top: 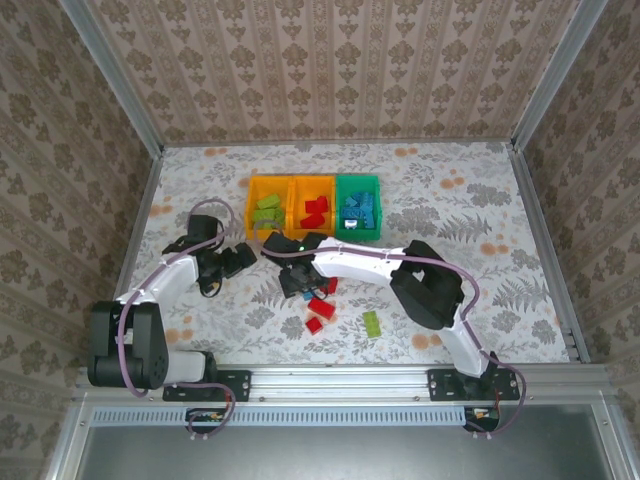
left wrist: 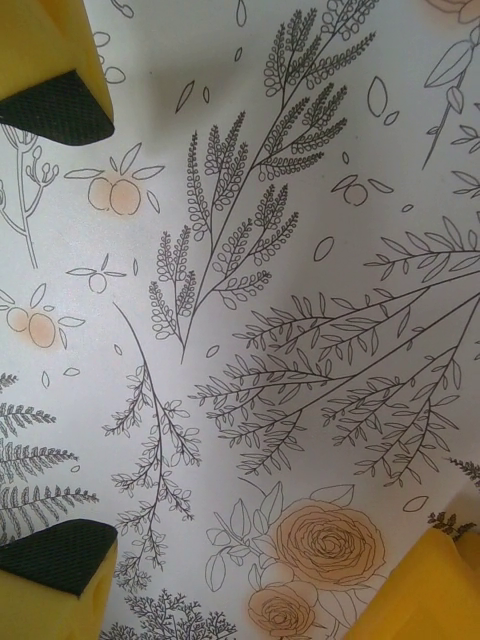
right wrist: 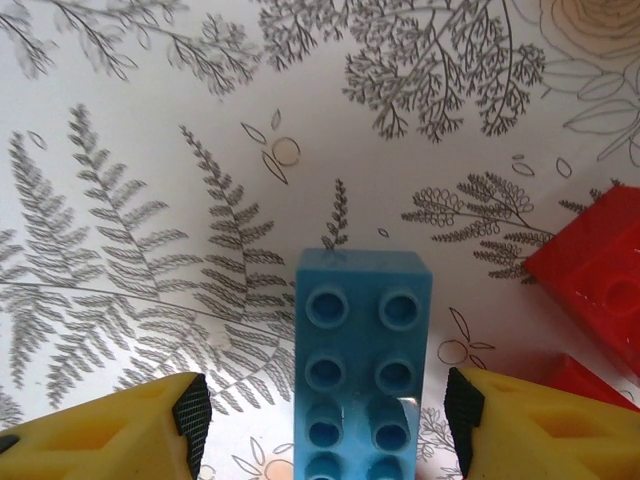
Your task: Sort the legos into containers by color
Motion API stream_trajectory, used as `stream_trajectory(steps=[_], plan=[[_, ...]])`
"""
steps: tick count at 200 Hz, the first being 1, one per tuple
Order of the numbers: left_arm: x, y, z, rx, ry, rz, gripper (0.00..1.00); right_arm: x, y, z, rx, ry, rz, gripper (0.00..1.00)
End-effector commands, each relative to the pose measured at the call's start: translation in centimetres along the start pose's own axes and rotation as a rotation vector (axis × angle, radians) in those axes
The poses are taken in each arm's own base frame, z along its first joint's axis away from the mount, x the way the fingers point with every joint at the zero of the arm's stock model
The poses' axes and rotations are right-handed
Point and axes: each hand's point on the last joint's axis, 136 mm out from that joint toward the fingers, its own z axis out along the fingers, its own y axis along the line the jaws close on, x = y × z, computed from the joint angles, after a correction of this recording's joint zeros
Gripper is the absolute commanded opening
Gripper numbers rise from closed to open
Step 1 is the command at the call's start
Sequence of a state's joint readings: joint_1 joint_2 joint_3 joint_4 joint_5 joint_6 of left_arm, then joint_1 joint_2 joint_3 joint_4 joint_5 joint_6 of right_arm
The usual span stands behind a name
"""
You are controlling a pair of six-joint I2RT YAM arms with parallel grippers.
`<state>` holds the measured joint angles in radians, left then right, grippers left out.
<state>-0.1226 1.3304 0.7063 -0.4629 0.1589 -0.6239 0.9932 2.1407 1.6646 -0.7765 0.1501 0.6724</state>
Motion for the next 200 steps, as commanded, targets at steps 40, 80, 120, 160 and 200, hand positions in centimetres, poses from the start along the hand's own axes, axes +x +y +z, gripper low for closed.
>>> stream_trajectory(steps=[40, 80, 120, 160, 200], plan=[[0.3, 0.2, 0.6, 0.008, 0.015, 0.002, 1.00, 1.4, -0.9, 1.6, 0.080, 0.079, -0.025, 0.65], [0.4, 0.3, 0.7, 0.004, 0.018, 0.004, 1.00, 0.8, -0.1, 2.4, 0.080, 0.096, -0.051, 0.54], [0.5, 0.4, 0.6, 0.001, 0.016, 0.004, 1.00, 0.0, -0.2, 1.0, 0.071, 0.059, -0.030, 0.31], [0.4, 0.1, 0.5, 0.013, 0.014, 0.026, 1.00, -3.8, -1.7, -3.0, -0.090, -0.070, 0.121, 0.26], [1.1, -2.2, 0.4, 0.055, 0.004, 0.144, 1.00, -9.6, -8.8, -6.1, -0.274, -0.217, 0.355, 0.26]])
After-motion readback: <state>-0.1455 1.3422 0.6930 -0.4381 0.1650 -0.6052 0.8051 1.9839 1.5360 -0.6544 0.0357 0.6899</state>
